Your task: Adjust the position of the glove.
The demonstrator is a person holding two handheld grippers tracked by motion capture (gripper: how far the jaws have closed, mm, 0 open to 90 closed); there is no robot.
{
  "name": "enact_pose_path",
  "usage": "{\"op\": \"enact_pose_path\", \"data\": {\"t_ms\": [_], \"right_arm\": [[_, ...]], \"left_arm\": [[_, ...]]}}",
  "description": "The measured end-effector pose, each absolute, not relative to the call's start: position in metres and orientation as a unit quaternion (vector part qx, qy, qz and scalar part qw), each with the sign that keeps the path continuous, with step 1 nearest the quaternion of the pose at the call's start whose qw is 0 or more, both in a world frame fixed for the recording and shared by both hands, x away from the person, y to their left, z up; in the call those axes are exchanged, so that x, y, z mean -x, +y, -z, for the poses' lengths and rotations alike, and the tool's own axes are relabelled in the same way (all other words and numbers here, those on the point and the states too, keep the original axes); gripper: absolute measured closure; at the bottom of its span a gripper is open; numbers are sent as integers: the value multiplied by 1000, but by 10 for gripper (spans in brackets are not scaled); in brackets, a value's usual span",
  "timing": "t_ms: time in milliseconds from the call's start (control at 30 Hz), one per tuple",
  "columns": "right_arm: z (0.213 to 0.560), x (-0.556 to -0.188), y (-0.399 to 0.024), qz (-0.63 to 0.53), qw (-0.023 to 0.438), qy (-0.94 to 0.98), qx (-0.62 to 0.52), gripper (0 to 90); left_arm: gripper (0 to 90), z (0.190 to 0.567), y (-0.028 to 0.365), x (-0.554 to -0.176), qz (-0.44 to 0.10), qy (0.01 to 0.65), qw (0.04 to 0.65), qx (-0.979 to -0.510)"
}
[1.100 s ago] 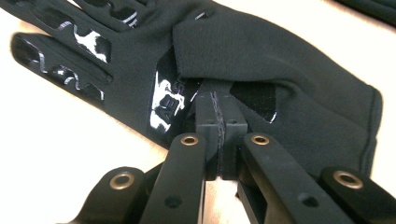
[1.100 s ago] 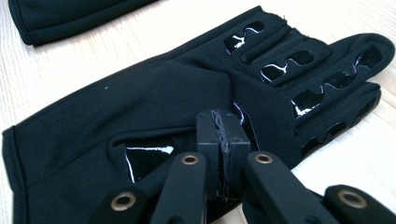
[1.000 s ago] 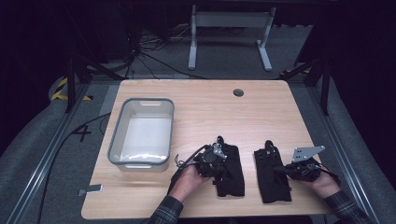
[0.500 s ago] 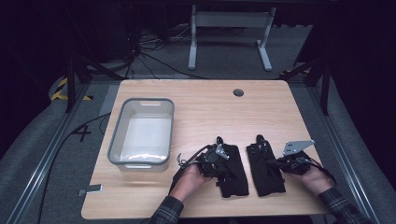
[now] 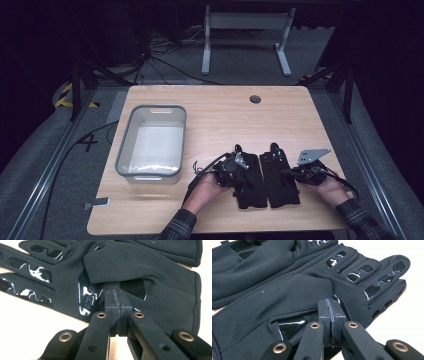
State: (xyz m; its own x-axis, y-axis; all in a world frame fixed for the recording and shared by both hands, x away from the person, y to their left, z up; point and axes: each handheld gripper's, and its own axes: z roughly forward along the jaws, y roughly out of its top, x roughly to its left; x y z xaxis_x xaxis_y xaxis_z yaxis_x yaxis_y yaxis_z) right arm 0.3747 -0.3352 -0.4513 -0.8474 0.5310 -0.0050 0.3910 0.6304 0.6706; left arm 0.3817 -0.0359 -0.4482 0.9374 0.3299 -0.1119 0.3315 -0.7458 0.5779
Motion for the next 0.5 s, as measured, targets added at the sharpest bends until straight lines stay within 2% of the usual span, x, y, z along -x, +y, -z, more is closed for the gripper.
{"op": "enact_pose_path", "data": {"t_ms": [167, 367, 500], "right_arm": [[450, -374, -336, -346, 103, 897, -255, 900], [443, -369, -344, -357, 112, 892, -254, 900], [444, -361, -353, -354, 112, 894, -251, 900]], "left_arm": [[894, 447, -36, -382, -1, 177, 313, -933], [802, 440, -23, -374, -10, 205, 329, -922], [693, 439, -10, -367, -14, 240, 339, -909]]}}
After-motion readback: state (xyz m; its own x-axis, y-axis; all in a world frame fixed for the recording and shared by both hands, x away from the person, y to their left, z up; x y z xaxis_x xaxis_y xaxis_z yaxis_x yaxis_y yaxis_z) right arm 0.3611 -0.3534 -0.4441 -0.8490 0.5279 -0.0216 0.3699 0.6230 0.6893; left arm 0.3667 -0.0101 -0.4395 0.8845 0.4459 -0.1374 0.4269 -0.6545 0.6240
